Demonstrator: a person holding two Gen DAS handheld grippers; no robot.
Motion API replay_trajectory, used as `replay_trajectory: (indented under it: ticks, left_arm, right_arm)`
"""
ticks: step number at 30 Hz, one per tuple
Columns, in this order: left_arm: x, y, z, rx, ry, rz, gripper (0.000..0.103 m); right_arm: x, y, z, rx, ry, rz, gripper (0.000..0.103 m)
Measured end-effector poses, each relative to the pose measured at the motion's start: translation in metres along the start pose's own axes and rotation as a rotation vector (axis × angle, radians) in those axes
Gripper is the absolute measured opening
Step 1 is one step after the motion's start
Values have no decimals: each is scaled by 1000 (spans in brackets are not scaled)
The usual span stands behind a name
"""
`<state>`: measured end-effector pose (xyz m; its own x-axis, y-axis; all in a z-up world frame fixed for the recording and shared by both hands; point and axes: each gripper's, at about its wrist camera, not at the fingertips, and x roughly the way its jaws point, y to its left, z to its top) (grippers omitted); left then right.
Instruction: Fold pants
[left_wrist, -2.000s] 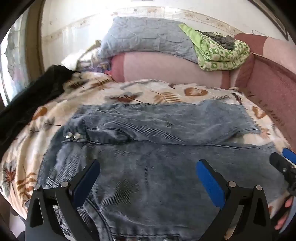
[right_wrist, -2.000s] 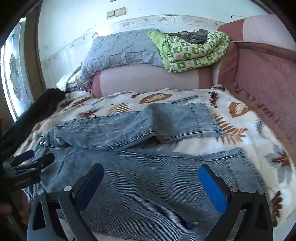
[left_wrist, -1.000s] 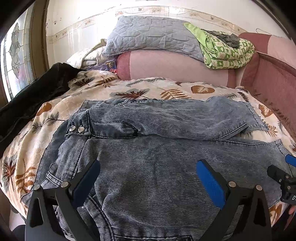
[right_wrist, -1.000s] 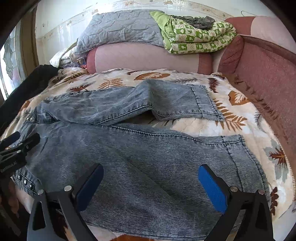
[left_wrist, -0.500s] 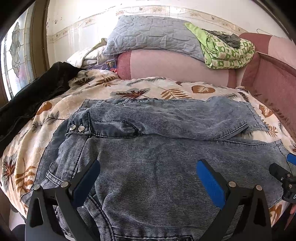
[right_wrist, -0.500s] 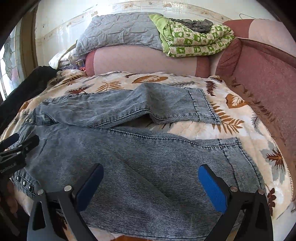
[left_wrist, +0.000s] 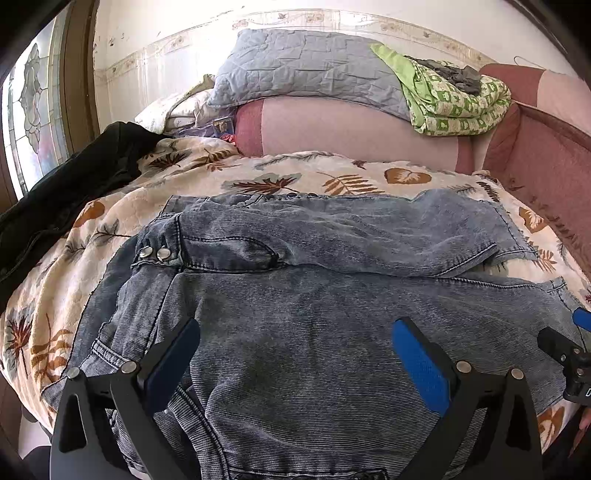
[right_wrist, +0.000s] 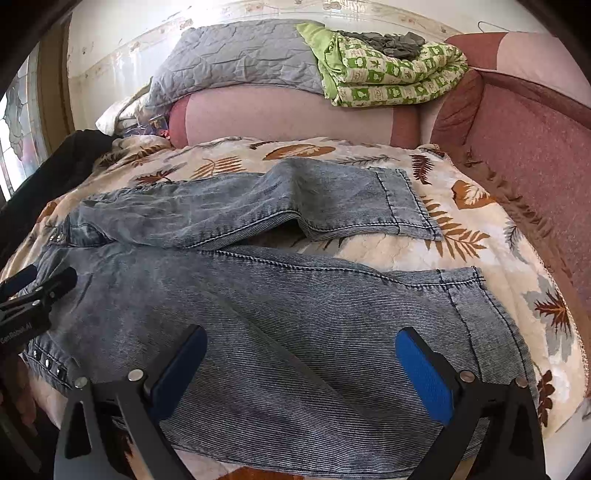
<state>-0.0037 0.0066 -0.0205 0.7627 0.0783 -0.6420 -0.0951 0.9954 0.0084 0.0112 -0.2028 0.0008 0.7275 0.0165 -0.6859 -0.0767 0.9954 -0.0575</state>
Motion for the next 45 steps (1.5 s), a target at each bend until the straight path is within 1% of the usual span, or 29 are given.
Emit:
replay_trajectory:
  ticks: [33, 45]
  left_arm:
    - [3, 3, -3, -7, 9, 0, 103]
    - [2, 9, -2, -28, 13, 2, 103]
  right_arm:
    - [0, 1, -2, -5, 5, 7, 103]
    - [-3, 0, -3, -4, 2, 13, 103]
